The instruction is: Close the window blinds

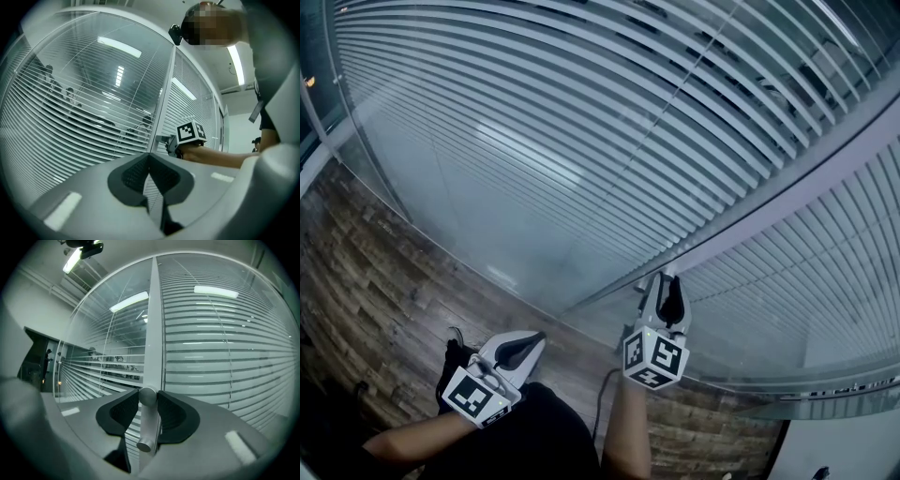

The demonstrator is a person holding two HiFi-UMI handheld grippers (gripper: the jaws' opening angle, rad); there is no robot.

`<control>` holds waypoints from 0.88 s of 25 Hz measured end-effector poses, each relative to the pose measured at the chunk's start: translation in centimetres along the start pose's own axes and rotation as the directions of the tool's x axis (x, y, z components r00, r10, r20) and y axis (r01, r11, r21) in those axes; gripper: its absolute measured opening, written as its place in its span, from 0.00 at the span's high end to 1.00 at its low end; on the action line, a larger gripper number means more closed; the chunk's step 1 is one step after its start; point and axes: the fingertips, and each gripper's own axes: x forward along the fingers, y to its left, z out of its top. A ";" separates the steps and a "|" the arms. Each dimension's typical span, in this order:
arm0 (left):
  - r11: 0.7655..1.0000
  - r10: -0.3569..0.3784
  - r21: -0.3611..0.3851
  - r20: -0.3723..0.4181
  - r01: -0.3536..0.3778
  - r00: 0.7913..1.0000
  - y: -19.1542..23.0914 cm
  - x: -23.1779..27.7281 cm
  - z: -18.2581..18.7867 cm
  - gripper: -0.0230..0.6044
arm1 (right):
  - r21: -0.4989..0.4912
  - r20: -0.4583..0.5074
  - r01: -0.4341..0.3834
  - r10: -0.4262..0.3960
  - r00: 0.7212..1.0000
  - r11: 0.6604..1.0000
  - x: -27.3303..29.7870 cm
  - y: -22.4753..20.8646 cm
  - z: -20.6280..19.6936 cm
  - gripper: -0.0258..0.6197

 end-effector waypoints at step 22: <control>1.000 0.003 -0.016 -0.022 -0.003 1.000 0.1 -0.8 -1.5 0.97 | 0.075 -0.020 -0.048 0.049 0.999 0.996 -0.8 0.1 -1.0 0.70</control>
